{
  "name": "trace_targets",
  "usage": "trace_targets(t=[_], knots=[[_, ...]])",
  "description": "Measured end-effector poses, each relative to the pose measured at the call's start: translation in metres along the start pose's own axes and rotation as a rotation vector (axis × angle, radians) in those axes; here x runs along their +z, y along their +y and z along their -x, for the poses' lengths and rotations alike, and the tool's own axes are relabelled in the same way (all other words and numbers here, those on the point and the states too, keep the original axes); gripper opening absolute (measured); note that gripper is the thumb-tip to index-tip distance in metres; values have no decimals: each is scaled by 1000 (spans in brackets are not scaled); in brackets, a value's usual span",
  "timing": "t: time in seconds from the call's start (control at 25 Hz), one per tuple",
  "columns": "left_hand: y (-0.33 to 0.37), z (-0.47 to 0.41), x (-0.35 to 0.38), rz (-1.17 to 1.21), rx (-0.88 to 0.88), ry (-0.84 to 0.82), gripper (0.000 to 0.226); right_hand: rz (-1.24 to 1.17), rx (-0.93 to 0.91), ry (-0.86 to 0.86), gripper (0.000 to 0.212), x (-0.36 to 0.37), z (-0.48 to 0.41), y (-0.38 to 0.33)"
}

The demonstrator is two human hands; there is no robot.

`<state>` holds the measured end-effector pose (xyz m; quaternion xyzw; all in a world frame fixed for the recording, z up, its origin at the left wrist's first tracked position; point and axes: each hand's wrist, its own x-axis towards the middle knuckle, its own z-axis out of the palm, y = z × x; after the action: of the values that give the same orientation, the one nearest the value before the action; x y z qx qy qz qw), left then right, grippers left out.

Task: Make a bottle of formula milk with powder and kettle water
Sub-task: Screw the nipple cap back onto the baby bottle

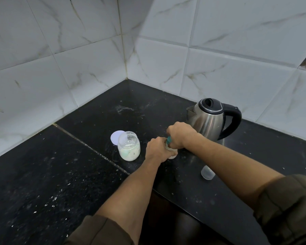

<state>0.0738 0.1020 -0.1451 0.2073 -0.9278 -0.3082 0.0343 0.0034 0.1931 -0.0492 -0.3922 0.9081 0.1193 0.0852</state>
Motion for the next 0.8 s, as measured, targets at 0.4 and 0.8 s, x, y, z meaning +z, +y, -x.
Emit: trace_targets(t=[0.4,0.8], knots=[[2,4,1,49,-34,-5,28,-248,270,111,29,12,3,-15],[6,7,-7,100,-66,-82,60,-345,492,-187,23,17,52,38]])
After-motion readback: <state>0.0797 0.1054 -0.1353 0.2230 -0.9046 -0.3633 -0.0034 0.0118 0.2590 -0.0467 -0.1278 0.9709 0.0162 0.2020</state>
